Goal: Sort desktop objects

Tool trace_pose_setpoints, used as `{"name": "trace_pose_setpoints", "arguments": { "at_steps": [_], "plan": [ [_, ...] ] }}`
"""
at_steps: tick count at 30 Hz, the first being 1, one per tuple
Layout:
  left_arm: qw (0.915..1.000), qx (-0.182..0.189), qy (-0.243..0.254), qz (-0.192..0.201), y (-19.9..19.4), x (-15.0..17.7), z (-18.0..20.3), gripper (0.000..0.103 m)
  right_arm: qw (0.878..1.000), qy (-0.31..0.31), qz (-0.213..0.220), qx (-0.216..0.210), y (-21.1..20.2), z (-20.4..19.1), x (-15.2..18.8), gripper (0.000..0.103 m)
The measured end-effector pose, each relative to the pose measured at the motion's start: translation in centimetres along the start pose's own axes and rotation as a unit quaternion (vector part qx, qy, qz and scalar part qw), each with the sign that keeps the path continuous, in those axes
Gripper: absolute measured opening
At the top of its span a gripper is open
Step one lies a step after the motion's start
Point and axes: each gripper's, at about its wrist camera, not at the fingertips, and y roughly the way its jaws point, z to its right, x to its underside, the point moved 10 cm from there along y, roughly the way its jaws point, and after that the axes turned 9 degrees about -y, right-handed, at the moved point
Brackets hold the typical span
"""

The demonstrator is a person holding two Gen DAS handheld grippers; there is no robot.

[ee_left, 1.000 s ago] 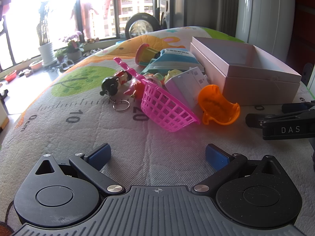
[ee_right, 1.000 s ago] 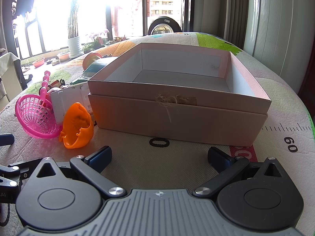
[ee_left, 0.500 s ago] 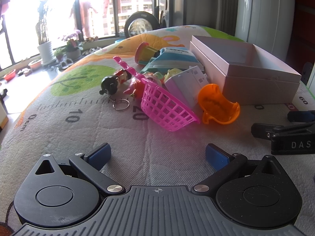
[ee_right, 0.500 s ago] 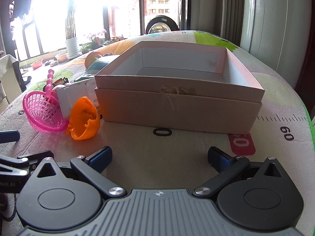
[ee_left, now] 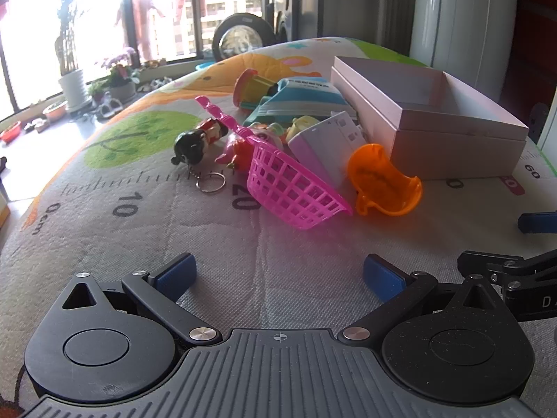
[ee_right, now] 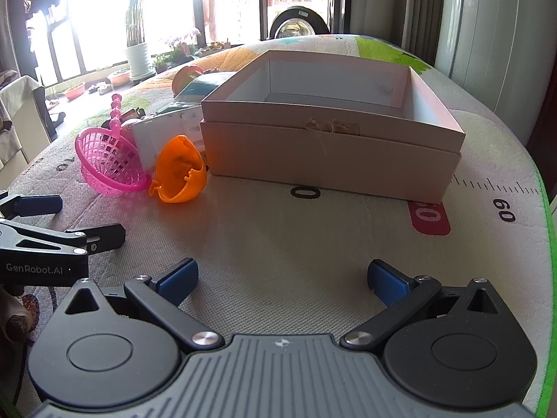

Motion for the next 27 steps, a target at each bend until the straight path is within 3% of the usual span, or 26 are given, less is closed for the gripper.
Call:
{"name": "trace_pose_setpoints", "arguments": {
  "at_steps": [7,13,17,20,21,23,25,27],
  "plan": [
    [0.9999,0.008,0.000,0.011,-0.4,-0.3,0.1,0.103,1.000,0.000,0.007,0.006,0.1,-0.1,-0.1,0.103],
    [0.9952,-0.010,0.056,0.080,-2.0,-2.1,-0.7,0.103,0.999,-0.025,-0.006,-0.026,-0.7,-0.5,-1.7,0.103],
    [0.9940,-0.012,0.051,0.096,-2.2,-3.9,-3.1,0.103,0.994,-0.080,0.074,-0.012,-4.0,-1.8,-9.2,0.103],
    [0.9951,0.011,-0.001,0.098,-2.6,-5.9,-5.5,0.103,0.994,-0.059,0.078,-0.051,-3.5,-3.5,-16.3,0.103],
    [0.9940,0.011,-0.020,0.107,-2.9,-6.7,-6.6,0.103,0.994,-0.049,0.071,-0.070,-2.4,-4.3,-18.6,0.102],
    [0.9902,0.004,-0.057,0.128,-3.7,-8.2,-8.9,0.103,0.994,-0.040,0.053,-0.091,0.6,-6.2,-22.5,0.088],
    [0.9859,0.008,-0.094,0.139,-4.3,-9.4,-10.8,0.103,0.995,-0.047,0.027,-0.083,5.3,-8.0,-25.8,0.079],
    [0.9828,0.017,-0.122,0.137,-4.5,-9.9,-12.2,0.103,0.997,-0.052,0.001,-0.064,10.4,-9.3,-28.0,0.079]
  ]
}}
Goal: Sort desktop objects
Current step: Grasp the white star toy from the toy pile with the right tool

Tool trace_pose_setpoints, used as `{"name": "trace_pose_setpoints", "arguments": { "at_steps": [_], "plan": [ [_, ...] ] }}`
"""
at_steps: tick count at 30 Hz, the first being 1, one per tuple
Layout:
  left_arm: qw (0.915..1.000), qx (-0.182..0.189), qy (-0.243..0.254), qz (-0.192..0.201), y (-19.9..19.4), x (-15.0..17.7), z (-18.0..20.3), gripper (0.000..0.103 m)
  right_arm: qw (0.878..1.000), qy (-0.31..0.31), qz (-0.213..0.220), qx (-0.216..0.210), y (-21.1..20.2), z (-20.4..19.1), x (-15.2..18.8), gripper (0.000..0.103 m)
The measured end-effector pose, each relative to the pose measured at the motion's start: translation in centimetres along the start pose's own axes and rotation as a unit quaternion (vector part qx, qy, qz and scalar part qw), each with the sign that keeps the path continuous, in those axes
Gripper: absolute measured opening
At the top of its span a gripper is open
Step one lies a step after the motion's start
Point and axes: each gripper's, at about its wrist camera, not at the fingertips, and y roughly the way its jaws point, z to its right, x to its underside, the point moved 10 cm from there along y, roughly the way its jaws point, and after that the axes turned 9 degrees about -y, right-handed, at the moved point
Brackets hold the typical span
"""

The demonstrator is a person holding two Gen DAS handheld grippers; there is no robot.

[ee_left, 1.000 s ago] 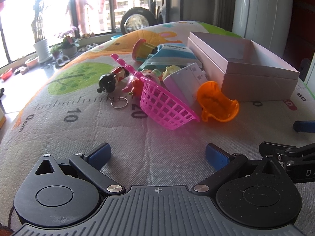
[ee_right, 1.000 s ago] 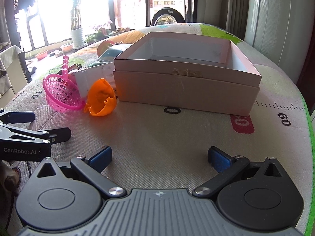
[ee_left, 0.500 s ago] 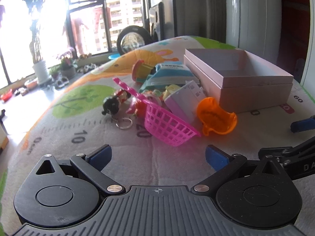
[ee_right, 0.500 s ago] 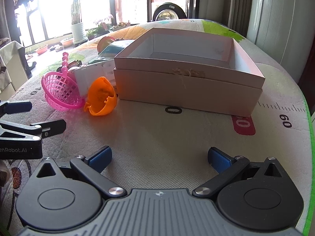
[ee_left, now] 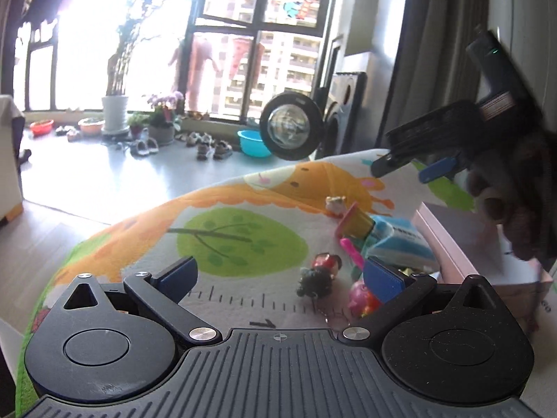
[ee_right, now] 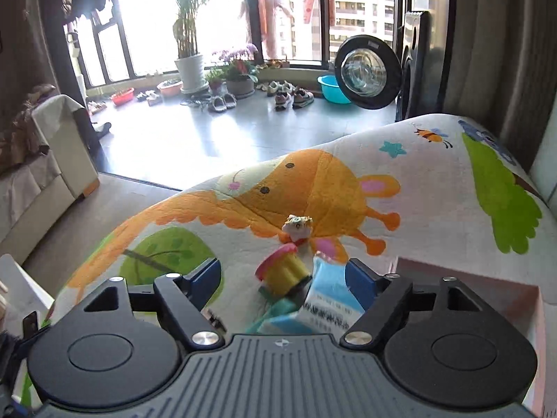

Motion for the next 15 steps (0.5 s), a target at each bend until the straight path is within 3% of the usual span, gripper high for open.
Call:
{"name": "trace_pose_setpoints", "arguments": {
  "at_steps": [4,8,10,15],
  "plan": [
    [0.9997,0.003,-0.009,-0.024,0.7,0.4,-1.0,0.103,0.997,0.003,-0.063,0.035,9.3,0.3,-1.6,0.065],
    [0.9983,0.004,-0.013,-0.057,2.1,1.6,-1.4,0.103,0.992,0.044,-0.112,0.042,14.5,1.4,-1.1,0.051],
    [0.9976,0.000,-0.019,-0.067,2.6,1.9,-1.8,0.103,0.992,0.052,-0.111,0.035,14.6,1.5,-0.7,0.039],
    [0.9970,-0.009,-0.023,-0.073,2.6,2.4,-1.7,0.103,0.999,0.029,-0.035,-0.006,7.6,0.4,-1.7,0.038]
  ]
}}
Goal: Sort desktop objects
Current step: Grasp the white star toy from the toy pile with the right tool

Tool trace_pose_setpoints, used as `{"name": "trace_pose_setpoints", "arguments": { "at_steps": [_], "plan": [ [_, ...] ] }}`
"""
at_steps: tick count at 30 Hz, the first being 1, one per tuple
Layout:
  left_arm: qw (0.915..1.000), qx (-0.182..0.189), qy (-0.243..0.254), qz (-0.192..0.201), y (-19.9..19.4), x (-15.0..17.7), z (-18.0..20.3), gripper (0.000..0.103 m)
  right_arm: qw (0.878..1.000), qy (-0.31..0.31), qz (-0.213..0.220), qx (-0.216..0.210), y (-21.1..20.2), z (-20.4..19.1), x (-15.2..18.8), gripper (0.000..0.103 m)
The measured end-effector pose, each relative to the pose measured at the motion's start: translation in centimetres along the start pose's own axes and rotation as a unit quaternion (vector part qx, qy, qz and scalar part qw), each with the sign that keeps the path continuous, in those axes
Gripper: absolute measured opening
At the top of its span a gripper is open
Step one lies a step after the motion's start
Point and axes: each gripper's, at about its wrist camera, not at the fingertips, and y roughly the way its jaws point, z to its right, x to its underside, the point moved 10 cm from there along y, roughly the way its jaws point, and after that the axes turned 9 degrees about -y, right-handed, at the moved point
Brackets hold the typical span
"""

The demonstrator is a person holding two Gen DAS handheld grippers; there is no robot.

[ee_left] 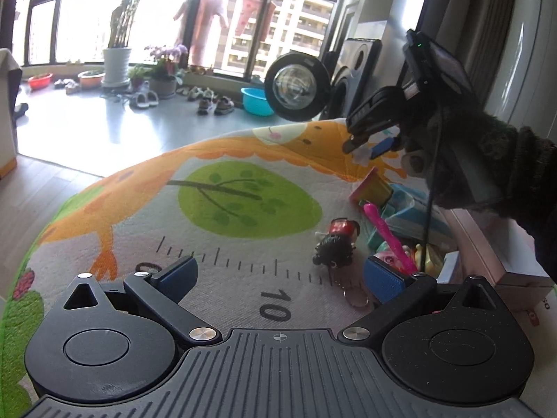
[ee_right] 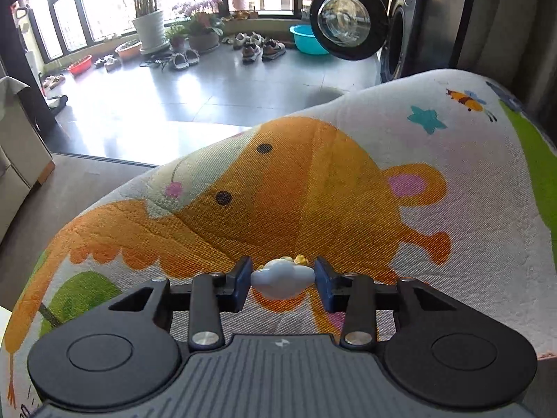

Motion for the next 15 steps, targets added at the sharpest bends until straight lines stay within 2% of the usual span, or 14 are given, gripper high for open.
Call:
{"name": "trace_pose_setpoints", "arguments": {
  "at_steps": [4,7,11,15],
  "plan": [
    [1.0000,0.003,0.004,0.006,-0.9,0.1,1.2,0.103,0.996,-0.008,0.066,-0.062,-9.6,-0.8,1.4,0.038],
    [0.9997,0.009,0.021,0.013,-1.8,0.5,2.6,0.103,0.992,-0.034,0.101,-0.073,-16.1,-0.8,4.5,0.039],
    [0.9950,0.040,0.090,0.011,-2.7,2.4,6.2,0.103,0.991,-0.044,0.106,-0.070,-21.8,0.3,11.1,0.039],
    [0.9802,0.078,0.182,-0.012,-2.4,6.2,10.9,0.103,0.996,-0.034,0.071,-0.046,-22.5,2.0,18.6,0.039]
  ]
}}
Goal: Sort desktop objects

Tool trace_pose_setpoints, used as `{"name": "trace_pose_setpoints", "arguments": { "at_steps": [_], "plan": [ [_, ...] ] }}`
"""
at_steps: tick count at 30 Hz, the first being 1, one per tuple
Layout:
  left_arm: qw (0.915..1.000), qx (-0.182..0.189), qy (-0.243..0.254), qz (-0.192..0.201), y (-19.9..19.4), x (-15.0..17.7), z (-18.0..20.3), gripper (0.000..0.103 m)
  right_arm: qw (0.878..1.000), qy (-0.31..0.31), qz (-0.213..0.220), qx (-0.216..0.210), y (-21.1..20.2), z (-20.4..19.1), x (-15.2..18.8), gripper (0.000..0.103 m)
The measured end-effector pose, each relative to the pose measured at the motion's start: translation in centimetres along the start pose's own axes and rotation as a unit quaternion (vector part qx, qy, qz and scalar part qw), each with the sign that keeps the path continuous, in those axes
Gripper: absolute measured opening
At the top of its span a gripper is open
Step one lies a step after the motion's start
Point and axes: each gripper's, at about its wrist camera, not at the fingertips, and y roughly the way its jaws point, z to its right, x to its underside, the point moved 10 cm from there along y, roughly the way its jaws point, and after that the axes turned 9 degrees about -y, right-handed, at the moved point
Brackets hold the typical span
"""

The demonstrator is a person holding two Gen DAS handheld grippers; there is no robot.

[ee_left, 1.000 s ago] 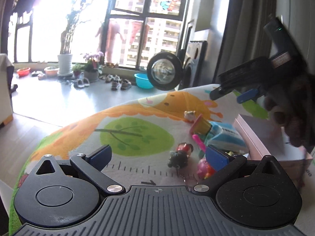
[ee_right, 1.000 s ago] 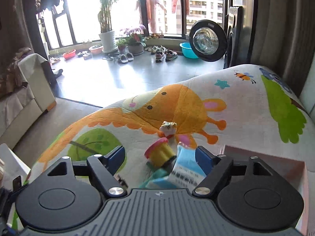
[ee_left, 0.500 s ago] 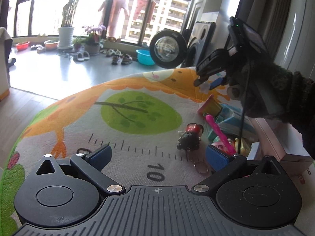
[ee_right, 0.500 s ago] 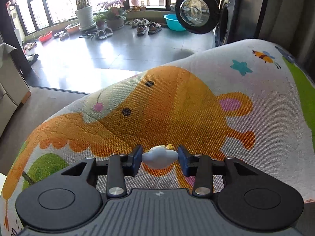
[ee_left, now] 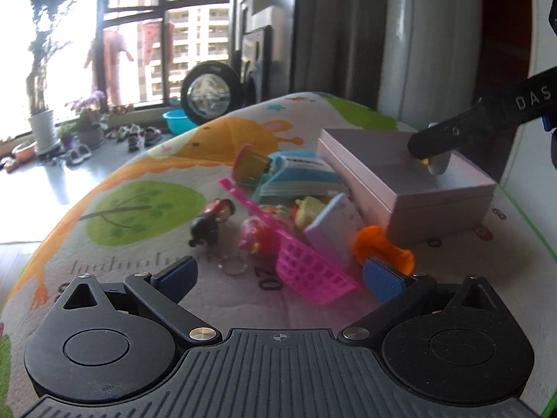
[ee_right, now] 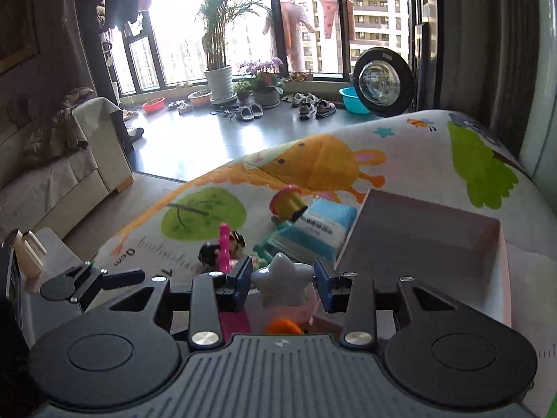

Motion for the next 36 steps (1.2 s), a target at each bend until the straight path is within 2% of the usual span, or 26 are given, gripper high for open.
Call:
{"name": "trace_pose_setpoints", "arguments": {
  "at_steps": [3,6,9,11,13,15,17,19,22,24,25,26,31,33,36],
  "plan": [
    [0.9992,-0.007,0.037,-0.010,1.5,0.9,2.3,0.103,0.999,-0.001,-0.035,0.033,1.1,0.8,5.5,0.039],
    [0.9954,-0.052,0.080,0.004,2.4,0.8,2.5,0.103,0.998,-0.013,-0.044,0.051,1.3,1.3,9.0,0.039],
    [0.9865,-0.118,0.111,0.023,2.5,-0.2,0.6,0.103,0.998,-0.027,-0.028,0.054,1.0,1.4,9.7,0.040],
    [0.9801,-0.162,0.112,0.025,2.7,-0.8,-1.2,0.103,0.998,-0.041,-0.009,0.056,0.8,1.1,9.2,0.050],
    [0.9769,-0.186,0.102,0.026,2.5,-1.7,-2.8,0.103,0.997,-0.059,0.012,0.053,0.9,0.3,8.7,0.052],
    [0.9800,-0.180,0.081,0.026,2.1,-2.3,-3.5,0.103,0.997,-0.071,0.023,0.036,1.5,-0.7,7.6,0.055],
    [0.9840,-0.167,0.055,0.026,1.7,-2.7,-3.9,0.103,0.996,-0.084,0.027,0.018,2.8,-1.9,6.8,0.066],
    [0.9873,-0.153,0.033,0.029,1.1,-3.1,-3.8,0.103,0.995,-0.098,0.024,0.018,4.4,-2.6,6.3,0.074],
    [0.9912,-0.124,0.026,0.036,0.0,-3.1,-2.9,0.103,0.995,-0.097,0.012,0.015,6.5,-2.7,6.2,0.074],
    [0.9922,-0.111,0.044,0.036,-0.3,-2.7,-2.1,0.103,0.995,-0.095,0.004,0.013,6.9,-2.7,6.5,0.060],
    [0.9923,-0.105,0.056,0.032,-0.2,-2.4,-1.5,0.103,0.996,-0.094,0.000,0.009,6.9,-2.7,6.7,0.045],
    [0.9923,-0.101,0.066,0.027,0.0,-2.0,-1.1,0.103,0.996,-0.090,0.000,0.006,6.5,-2.7,7.0,0.041],
    [0.9896,-0.113,0.088,-0.011,2.9,-0.1,0.1,0.103,0.997,-0.079,0.007,0.007,3.8,-2.0,8.0,0.039],
    [0.9885,-0.128,0.076,-0.027,4.3,0.3,-0.5,0.103,0.997,-0.077,0.009,0.006,2.7,-2.0,8.4,0.039],
    [0.9895,-0.126,0.057,-0.041,5.4,0.7,-1.1,0.103,0.997,-0.071,0.008,0.000,1.1,-2.1,9.0,0.039]
  ]
}}
